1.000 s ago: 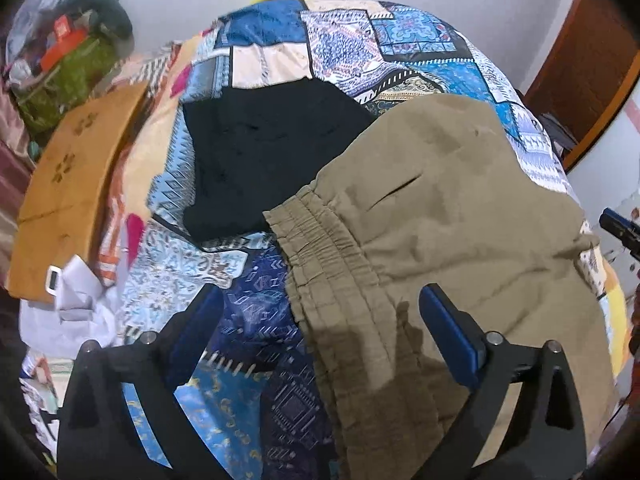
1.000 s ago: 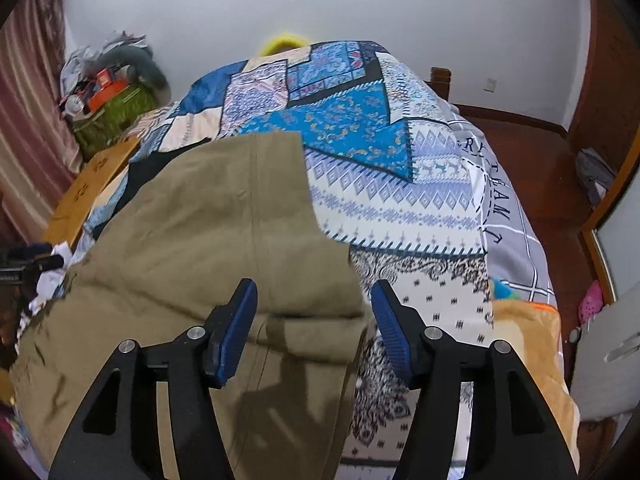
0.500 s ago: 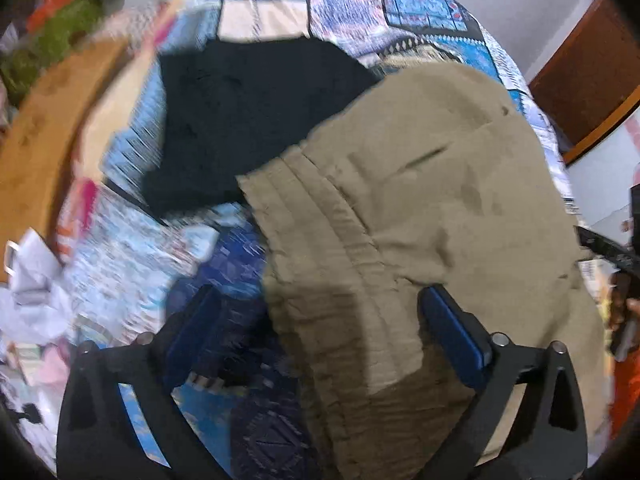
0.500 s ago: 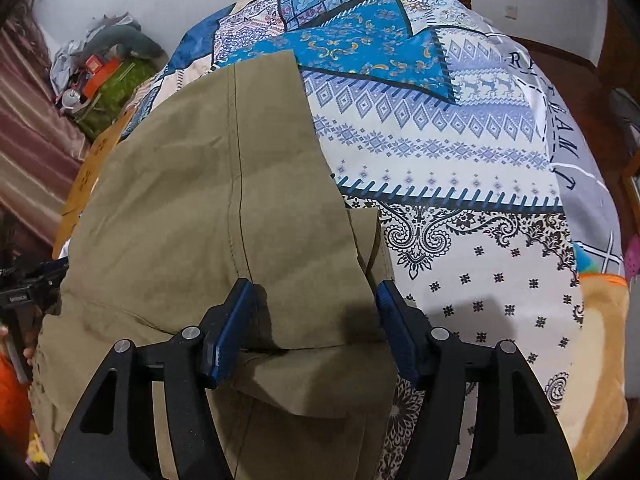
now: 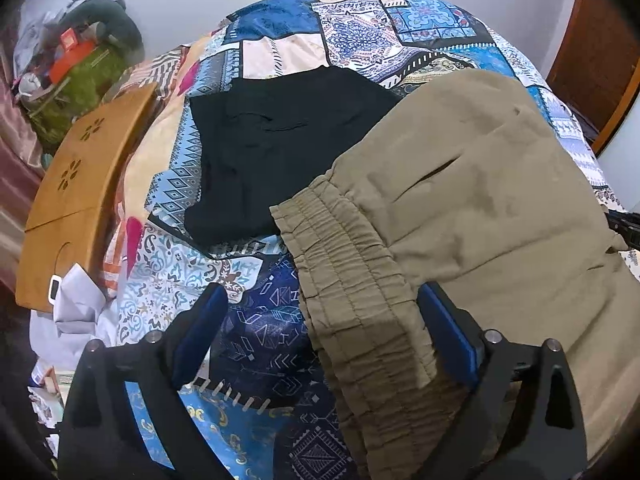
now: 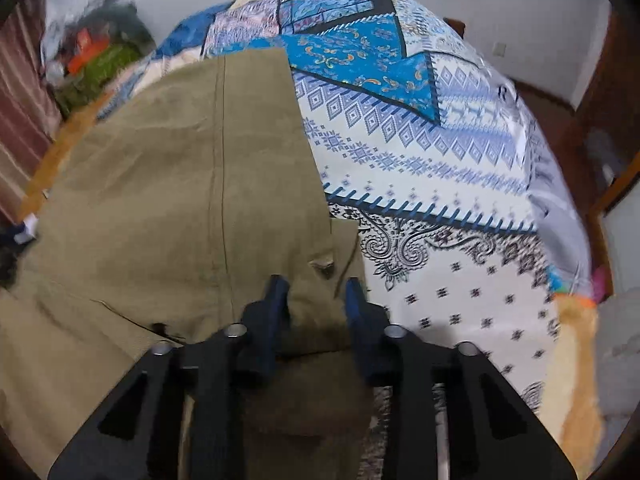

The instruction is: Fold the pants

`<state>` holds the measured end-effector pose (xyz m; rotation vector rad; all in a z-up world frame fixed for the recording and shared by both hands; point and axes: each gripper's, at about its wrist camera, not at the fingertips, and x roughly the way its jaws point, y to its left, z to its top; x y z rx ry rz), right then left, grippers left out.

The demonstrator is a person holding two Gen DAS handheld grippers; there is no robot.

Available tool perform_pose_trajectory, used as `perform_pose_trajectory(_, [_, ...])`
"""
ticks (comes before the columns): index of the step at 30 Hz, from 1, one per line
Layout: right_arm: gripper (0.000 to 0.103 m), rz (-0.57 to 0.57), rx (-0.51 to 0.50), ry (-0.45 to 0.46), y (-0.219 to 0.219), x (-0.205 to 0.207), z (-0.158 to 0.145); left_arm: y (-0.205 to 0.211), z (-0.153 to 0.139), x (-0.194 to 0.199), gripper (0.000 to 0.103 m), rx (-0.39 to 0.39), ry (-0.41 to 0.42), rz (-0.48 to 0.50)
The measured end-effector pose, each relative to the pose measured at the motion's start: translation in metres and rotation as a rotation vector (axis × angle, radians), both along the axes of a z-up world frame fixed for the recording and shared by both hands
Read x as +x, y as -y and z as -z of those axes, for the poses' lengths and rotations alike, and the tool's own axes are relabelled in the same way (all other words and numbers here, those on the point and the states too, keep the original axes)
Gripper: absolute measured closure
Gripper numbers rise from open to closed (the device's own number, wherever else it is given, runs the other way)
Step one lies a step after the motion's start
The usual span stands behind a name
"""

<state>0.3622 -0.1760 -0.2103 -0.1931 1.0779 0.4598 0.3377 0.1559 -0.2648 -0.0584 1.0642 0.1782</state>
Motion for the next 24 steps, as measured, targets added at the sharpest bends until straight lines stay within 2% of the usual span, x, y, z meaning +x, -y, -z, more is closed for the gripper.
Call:
perform_pose_trajectory(3, [0.077,-0.001,-0.033,0.006,-0.001,0.001,-0.004,0.004,-0.002,0.003,0.000,0.045,-0.001,0.017])
perform_pose_trajectory(7, [0.075,-0.041,-0.069,0.070,-0.003,-0.010,-0.028,0.009,-0.018,0.003,0.000,0.109,0.010,0.056])
perform_pose_trajectory(9, [0.066,-0.046,-0.068,0.098,-0.002,-0.015,-0.044,0.006,-0.028,0.001,0.000,0.129,0.036,0.052])
perform_pose_trajectory(11, [0.037,-0.042,-0.057,0.129,-0.003,-0.017,-0.060,-0.002,-0.036,0.000,0.000,0.109,0.049,0.047])
perform_pose_trajectory(13, [0.027,-0.042,-0.020,0.173,-0.005,-0.017,-0.078,-0.013,-0.044,0.001,0.000,0.072,0.063,0.026])
perform_pose_trajectory(18, [0.024,-0.050,0.043,0.253,-0.025,-0.004,-0.108,-0.048,-0.054,0.011,0.000,-0.029,0.093,-0.076])
perform_pose_trajectory(21, [0.024,-0.058,0.063,0.265,-0.043,0.013,-0.110,-0.065,-0.044,0.028,0.000,-0.048,0.045,-0.128])
perform_pose_trajectory(24, [0.024,-0.075,0.065,0.239,-0.062,0.033,-0.101,-0.072,-0.029,0.045,0.000,-0.083,0.002,-0.150])
